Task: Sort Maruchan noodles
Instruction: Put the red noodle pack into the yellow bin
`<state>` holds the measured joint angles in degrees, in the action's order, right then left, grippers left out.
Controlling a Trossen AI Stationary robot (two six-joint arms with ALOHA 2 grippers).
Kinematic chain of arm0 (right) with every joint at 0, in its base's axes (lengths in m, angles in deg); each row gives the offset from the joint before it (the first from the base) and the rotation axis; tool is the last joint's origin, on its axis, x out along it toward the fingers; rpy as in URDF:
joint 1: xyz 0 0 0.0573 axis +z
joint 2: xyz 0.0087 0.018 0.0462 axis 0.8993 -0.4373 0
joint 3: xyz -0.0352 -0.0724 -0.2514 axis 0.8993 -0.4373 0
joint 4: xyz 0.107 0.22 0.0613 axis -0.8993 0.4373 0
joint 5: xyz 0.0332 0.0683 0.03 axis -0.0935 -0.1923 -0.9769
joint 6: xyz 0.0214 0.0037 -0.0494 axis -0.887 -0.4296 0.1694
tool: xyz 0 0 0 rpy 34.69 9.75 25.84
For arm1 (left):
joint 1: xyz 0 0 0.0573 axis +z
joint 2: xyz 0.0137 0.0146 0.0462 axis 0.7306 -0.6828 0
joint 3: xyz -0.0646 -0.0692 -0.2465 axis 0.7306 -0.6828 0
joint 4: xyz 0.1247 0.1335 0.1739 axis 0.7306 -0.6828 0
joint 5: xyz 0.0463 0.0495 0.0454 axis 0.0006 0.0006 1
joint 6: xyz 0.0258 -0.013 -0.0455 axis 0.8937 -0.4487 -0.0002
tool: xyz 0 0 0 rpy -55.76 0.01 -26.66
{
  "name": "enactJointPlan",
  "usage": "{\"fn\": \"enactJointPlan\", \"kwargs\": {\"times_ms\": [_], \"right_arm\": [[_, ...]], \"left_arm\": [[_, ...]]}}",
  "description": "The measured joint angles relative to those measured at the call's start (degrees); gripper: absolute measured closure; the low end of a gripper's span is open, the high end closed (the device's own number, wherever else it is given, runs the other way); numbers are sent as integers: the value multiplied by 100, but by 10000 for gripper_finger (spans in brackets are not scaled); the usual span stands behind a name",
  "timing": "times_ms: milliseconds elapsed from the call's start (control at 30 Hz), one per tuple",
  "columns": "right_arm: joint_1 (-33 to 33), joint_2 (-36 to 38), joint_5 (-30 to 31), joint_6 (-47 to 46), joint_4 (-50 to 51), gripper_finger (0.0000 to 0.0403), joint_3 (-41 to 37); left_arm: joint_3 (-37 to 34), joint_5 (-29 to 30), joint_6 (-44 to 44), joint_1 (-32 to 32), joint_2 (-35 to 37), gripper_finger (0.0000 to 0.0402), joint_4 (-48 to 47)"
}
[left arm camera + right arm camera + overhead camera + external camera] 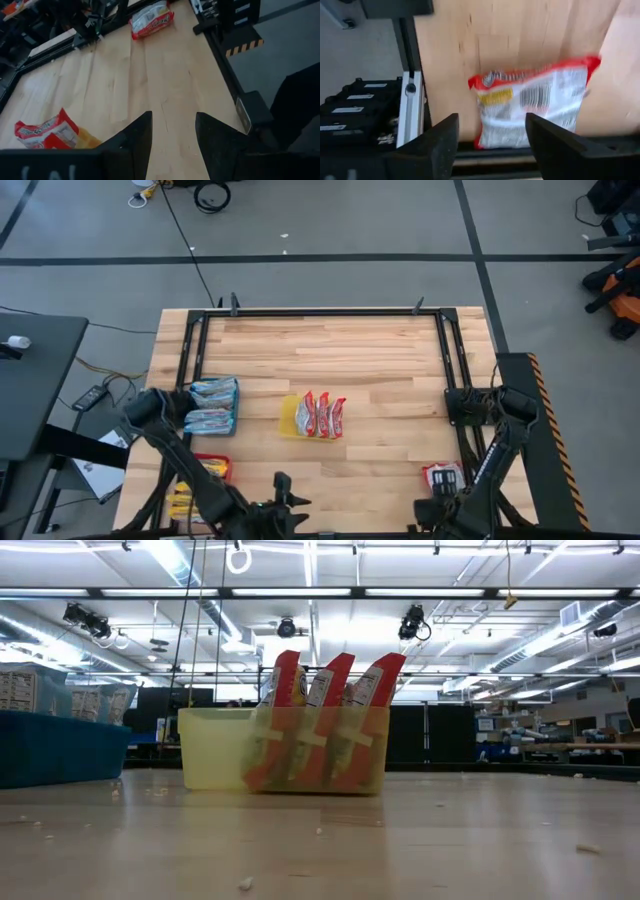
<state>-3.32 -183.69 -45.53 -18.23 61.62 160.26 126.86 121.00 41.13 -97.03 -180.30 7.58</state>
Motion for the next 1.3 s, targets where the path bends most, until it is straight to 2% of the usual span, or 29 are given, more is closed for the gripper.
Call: {"fn": "enactJointPlan", "kwargs": {"times_ms": [100, 233, 533, 700, 900, 967, 1133, 1233, 1300], "right_arm": [[-13, 0, 87, 296, -56, 147, -156], [-24, 0, -97, 506, -319, 144, -632], [-101, 9, -236, 482, -677, 175, -1580], [-234, 44, -155, 478, -940, 239, -1821], [-420, 85, 139, 472, -996, 370, -1751], [-453, 155, 404, 458, -1012, 392, -1664], [-463, 814, 1525, 80, -903, 397, -1389], [-360, 1384, 2674, -298, -908, 397, -1290], [-248, 1747, 3566, -442, -1095, 398, -1257]], "left_arm": [[-1, 60, -92, 2, -58, 247, 14], [0, 203, -48, -70, -56, 247, 143], [0, 589, 88, -254, -45, 247, 199], [0, 848, 182, -230, -45, 246, 173], [0, 966, 390, -210, -43, 246, 144], [0, 987, 417, -209, -43, 247, 124], [0, 1029, 510, -172, -43, 246, 94], [0, 1210, 631, -170, -43, 246, 98], [0, 1539, 627, -158, -43, 246, 112]]}}
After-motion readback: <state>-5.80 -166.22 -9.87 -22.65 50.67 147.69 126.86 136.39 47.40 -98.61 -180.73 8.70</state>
